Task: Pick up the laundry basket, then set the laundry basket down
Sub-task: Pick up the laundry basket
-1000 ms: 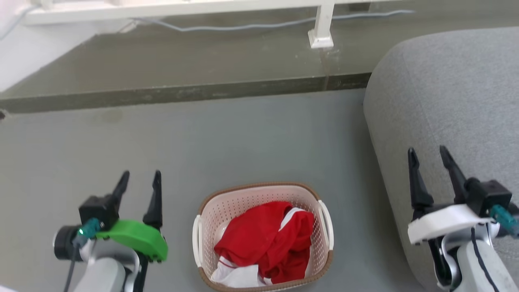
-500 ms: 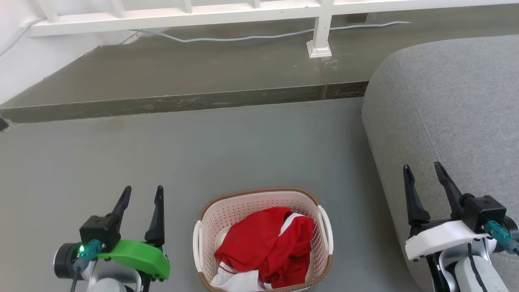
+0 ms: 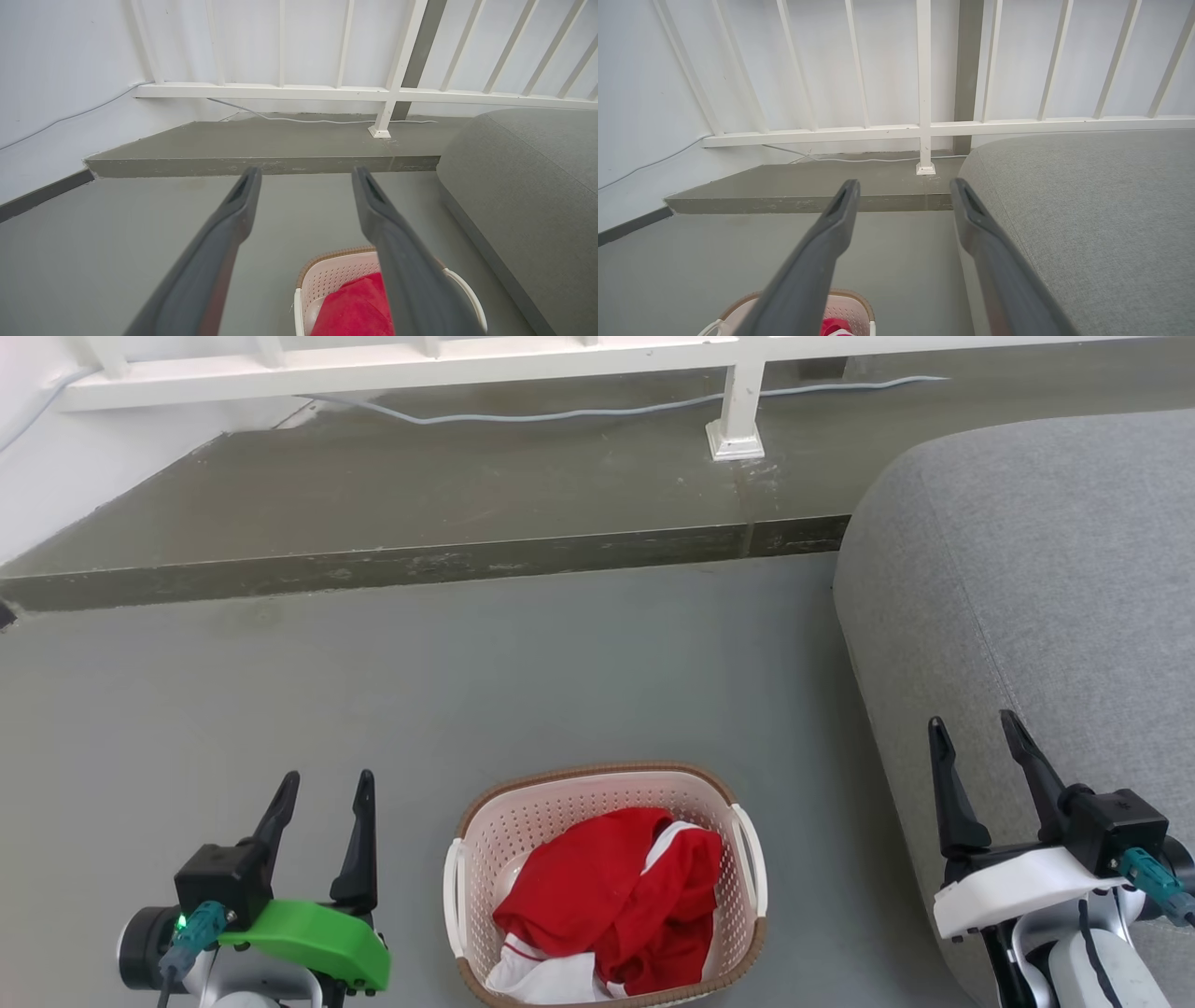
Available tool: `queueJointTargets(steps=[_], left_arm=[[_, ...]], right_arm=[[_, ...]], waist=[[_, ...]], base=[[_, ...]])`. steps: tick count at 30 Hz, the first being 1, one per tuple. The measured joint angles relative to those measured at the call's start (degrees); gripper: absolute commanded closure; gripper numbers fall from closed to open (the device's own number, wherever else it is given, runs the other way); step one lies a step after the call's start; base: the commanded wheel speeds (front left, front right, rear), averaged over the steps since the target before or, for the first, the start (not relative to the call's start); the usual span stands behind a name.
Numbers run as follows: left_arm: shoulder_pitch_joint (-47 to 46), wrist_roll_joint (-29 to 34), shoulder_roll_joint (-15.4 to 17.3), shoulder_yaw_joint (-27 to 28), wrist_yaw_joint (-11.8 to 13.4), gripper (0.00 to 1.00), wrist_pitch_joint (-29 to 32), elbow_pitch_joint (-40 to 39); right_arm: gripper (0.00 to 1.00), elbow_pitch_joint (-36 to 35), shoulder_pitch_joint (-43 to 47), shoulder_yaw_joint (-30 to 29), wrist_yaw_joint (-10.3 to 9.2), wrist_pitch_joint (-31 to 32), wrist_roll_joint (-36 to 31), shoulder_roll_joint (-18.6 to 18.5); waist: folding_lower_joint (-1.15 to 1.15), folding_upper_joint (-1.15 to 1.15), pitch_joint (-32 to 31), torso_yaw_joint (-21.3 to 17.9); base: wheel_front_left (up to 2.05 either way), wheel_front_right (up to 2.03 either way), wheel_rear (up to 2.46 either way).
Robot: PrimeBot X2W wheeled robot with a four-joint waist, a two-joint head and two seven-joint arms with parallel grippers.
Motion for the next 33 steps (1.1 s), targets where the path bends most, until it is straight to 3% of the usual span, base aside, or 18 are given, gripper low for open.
queueJointTargets(steps=[20,33], left_arm=[[2.11,1.12,-0.1,1.3,0.47,0.0,2.36,-5.66],[2.11,3.5,-0.36,1.51,0.47,0.0,4.24,-10.17]], right_arm=[[0.0,-1.82,0.24,0.48,0.01,1.08,0.54,0.04],[0.0,-4.48,0.02,2.19,0.09,2.26,0.64,0.16]], waist=[[0.0,0.0,1.67,0.33],[0.0,0.0,7.97,1.03]], base=[[0.0,0.0,0.0],[0.0,0.0,0.0]])
